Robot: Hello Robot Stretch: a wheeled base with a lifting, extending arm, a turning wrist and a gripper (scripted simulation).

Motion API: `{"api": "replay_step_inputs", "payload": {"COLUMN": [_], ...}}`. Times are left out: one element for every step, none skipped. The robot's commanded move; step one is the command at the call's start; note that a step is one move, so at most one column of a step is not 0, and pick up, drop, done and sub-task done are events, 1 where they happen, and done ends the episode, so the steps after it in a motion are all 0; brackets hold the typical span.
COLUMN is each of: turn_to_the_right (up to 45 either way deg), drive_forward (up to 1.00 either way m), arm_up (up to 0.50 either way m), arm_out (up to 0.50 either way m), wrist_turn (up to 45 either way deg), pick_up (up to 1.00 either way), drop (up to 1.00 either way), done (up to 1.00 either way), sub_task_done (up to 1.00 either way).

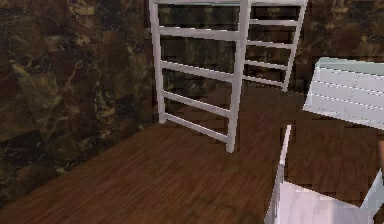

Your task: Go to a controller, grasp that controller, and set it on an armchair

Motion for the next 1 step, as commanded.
{"api": "replay_step_inputs", "payload": {"turn_to_the_right": [0.0], "drive_forward": [0.0], "arm_up": [0.0], "arm_out": [0.0], "wrist_turn": [45.0], "pick_up": [0.0], "drop": [0.0], "done": [0.0], "sub_task_done": [0.0]}}
